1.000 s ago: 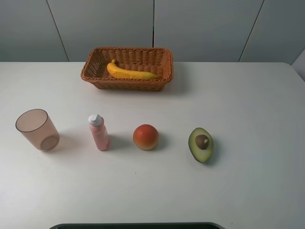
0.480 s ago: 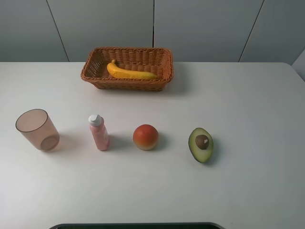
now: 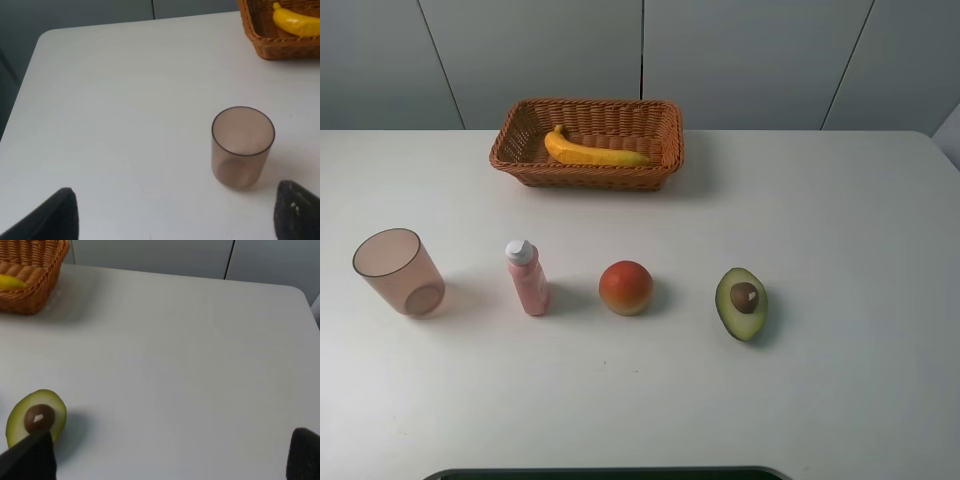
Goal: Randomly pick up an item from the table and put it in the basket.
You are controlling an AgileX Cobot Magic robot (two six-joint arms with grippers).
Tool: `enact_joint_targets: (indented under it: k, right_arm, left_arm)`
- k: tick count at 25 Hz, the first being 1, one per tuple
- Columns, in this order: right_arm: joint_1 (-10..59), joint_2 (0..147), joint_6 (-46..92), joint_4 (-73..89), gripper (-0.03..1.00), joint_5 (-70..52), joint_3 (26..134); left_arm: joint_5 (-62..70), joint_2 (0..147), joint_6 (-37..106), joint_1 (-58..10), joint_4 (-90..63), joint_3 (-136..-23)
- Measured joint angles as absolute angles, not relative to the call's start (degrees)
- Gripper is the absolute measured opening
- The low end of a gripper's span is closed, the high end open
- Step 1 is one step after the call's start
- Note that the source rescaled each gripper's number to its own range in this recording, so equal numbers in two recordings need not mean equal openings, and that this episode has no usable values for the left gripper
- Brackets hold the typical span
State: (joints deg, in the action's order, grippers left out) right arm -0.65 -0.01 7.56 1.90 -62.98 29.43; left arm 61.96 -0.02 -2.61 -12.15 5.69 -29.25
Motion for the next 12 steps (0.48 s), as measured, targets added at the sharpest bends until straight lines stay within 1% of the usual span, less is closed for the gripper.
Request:
enact_joint_targets:
  k: [12]
  right_arm:
    - [-0.7,0.0,7.6,1.9,1.00,-63.0,29.4]
  left_arm:
    - [62.0,0.0,-2.6,-12.2,5.7,-29.2]
